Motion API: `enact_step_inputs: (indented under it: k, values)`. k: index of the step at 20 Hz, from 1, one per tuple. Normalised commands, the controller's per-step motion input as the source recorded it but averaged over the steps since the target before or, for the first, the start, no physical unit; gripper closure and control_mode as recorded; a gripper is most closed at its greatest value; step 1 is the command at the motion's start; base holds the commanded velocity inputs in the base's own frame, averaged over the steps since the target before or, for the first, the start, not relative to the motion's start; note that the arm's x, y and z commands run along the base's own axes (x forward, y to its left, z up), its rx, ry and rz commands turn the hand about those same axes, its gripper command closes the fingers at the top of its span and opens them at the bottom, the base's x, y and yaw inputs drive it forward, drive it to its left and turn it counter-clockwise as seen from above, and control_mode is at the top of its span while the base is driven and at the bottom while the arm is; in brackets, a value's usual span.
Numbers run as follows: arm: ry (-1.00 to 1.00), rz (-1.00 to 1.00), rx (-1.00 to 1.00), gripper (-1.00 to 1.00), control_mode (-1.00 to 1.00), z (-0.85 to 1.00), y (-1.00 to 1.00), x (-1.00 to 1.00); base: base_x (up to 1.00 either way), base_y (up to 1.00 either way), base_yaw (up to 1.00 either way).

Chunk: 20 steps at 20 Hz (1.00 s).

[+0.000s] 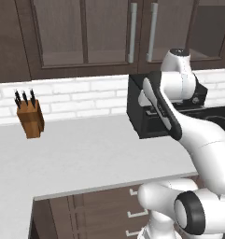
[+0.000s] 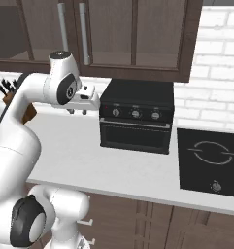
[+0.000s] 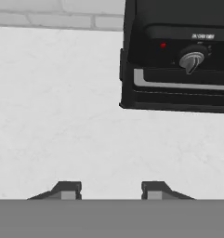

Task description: Navigate to the oven.

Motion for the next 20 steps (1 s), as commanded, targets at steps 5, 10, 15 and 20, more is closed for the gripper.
enact_step_inputs:
  k: [5,10,15,20]
  values:
    - [-0.03,0.0,0.0,-1.0,-1.0,0.0,0.0,-0.42,0.0,0.0,0.0]
    - [-0.11,0.0,-0.02,-1.0,-1.0,0.0,0.01,-0.73,0.0,0.0,0.0]
    - [-0.35,0.0,-0.07,-1.0,-1.0,-0.11,0.0,-0.74,0.0,0.0,0.0]
    - [-0.33,0.0,-0.05,-1.0,-1.0,-0.2,0.0,-0.29,0.0,0.0,0.0]
